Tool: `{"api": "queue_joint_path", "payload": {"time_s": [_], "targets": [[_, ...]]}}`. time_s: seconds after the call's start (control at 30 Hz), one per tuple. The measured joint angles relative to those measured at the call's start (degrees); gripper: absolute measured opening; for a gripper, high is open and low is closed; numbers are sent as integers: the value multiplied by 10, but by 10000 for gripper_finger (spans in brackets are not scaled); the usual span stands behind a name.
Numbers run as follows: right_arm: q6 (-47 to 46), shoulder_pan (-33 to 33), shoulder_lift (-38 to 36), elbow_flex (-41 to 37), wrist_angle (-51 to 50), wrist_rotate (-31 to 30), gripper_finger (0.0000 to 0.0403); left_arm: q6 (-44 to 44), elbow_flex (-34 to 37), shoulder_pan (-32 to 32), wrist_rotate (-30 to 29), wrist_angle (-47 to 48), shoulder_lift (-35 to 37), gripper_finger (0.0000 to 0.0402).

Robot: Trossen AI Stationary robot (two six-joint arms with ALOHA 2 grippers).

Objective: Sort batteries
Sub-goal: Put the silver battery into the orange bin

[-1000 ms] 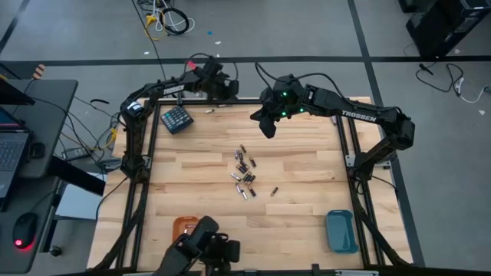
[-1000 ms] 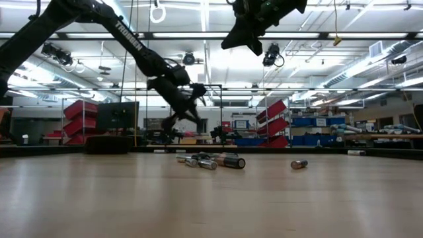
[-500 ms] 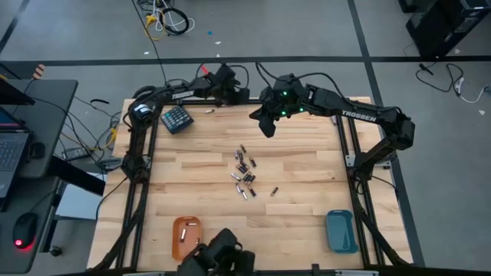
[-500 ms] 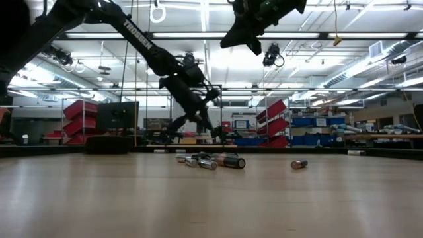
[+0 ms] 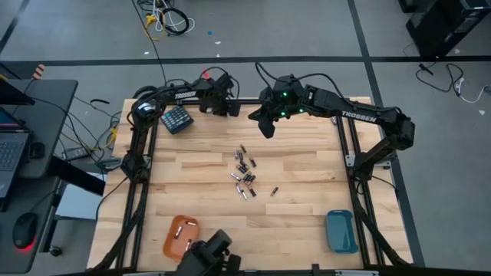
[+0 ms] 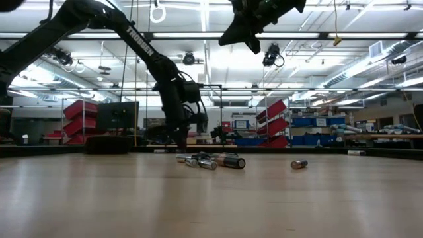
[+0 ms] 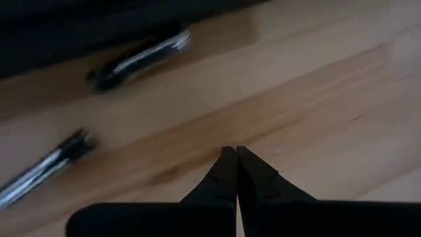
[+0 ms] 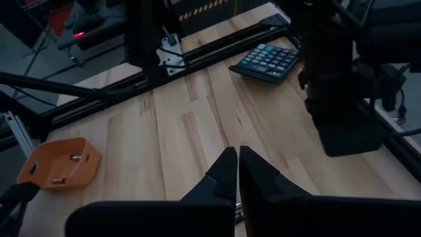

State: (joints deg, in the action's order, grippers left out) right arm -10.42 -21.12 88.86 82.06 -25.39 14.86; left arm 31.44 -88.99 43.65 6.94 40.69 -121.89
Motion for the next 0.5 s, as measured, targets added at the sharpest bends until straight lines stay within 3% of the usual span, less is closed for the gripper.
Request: {"api": "queue_joint_path", "payload": {"time_s": [0.23, 0.37, 0.5], "targets": [[0, 0, 0, 0, 0, 0, 9, 31, -2, 22, -24, 21, 0, 0], [1, 0, 0, 0, 1, 0, 7, 27, -3, 40, -65, -38, 0, 0], [1, 0, 0, 0, 1, 0, 4, 4, -3, 47, -62, -71, 1, 0]]}}
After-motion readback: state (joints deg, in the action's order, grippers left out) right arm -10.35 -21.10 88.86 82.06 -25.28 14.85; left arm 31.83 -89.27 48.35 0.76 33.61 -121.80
